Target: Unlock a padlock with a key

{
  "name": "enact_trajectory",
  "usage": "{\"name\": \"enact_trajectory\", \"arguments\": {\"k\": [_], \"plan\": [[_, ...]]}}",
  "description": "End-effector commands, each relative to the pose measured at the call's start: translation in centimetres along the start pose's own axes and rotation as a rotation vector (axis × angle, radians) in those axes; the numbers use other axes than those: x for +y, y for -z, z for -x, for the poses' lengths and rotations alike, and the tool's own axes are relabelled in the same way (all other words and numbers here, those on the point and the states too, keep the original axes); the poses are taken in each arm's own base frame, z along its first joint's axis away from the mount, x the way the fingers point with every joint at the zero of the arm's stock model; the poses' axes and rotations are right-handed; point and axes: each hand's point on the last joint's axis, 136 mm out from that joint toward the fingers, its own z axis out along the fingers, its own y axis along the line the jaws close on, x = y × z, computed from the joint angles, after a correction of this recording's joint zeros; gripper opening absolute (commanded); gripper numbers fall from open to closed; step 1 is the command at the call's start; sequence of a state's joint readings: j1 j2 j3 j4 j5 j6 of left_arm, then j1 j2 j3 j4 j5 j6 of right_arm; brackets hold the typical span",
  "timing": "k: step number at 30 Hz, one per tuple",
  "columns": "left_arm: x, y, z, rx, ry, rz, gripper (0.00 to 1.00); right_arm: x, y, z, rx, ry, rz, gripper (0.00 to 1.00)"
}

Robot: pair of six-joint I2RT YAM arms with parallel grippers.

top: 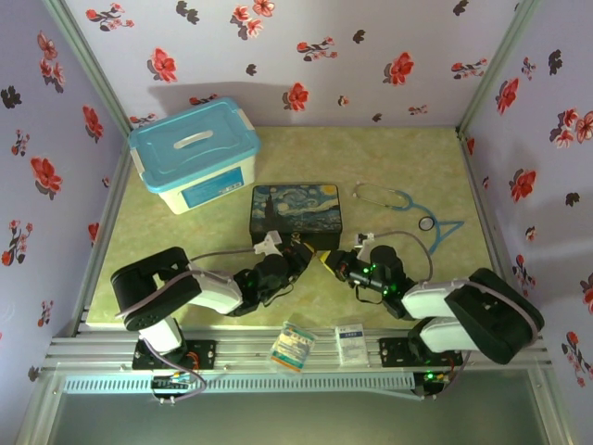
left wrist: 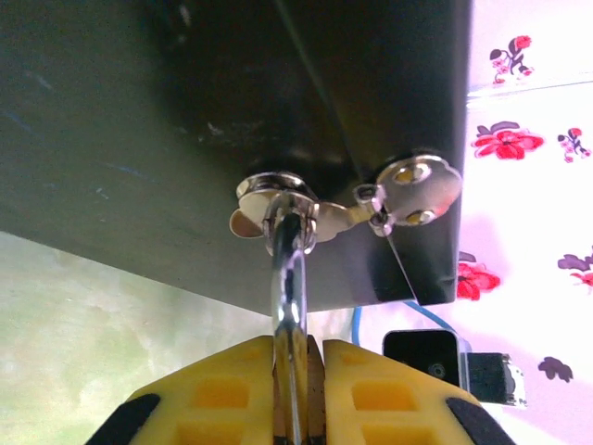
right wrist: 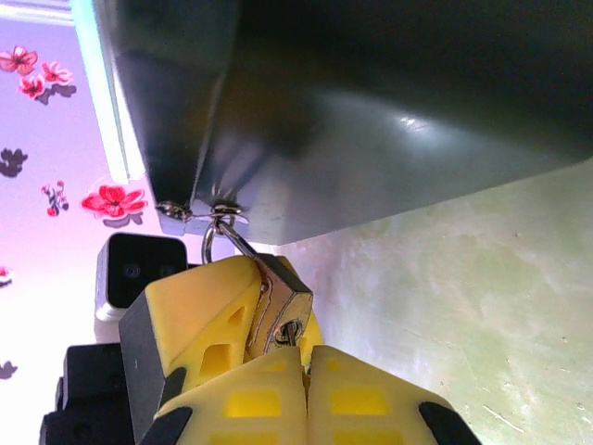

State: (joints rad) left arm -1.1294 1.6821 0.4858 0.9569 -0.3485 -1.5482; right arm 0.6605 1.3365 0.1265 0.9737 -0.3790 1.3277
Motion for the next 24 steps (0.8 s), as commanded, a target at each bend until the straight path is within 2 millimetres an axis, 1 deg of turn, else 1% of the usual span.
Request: {"name": "enact_trajectory", "arguments": {"k": [1,2,5,8,10,12,13,16,17,19,21,24], "plan": [[-7.1,0.4,-4.1,0.181,0.077,-0.233,0.0,3.7,-0.9,1.0,-0.003,-0.063,0.135,0.0],[-7.3,0.4,-4.1,0.182,0.078,-0.238,0.0,4.4,-0.8,1.1,-0.016,-0.023,0.174,0.0],[-7.4,0.5,-4.1,0.182,0.081,-0.243,0.0,4.7,-0.5,1.3,-0.04,0.056,0.177,0.0],[-7.5,0.5,-4.2,0.185,0.092,-0.249,0.0,4.0,-0.4,0.9,-0.041,0.226,0.086,0.0],[-7.7,0.5,-4.3,0.189,0.106,-0.262,0.0,4.2,0.0,0.4,-0.044,0.372,0.031,0.0],[-8.1,0.5,-4.4,0.195,0.115,-0.275,0.0,3.6,0.9,0.5,-0.062,0.471,-0.029,0.0],[-8.3,0.5,-4.4,0.197,0.118,-0.28,0.0,3.5,1.2,0.7,-0.07,0.492,-0.04,0.0],[-8.9,0.6,-4.5,0.202,0.131,-0.303,0.0,3.8,1.9,0.9,-0.062,0.487,0.0,0.0],[-9.0,0.6,-4.5,0.205,0.14,-0.311,0.0,3.8,1.8,0.7,-0.05,0.475,0.01,0.0],[-9.3,0.6,-4.7,0.214,0.158,-0.328,0.0,3.3,1.3,0.4,-0.018,0.453,-0.002,0.0],[-9.2,0.4,-5.0,0.226,0.169,-0.328,0.0,2.8,0.9,0.7,-0.004,0.41,-0.013,0.0],[-8.8,0.2,-5.5,0.233,0.169,-0.316,0.0,3.4,0.5,1.4,-0.009,0.329,0.028,0.0]]}}
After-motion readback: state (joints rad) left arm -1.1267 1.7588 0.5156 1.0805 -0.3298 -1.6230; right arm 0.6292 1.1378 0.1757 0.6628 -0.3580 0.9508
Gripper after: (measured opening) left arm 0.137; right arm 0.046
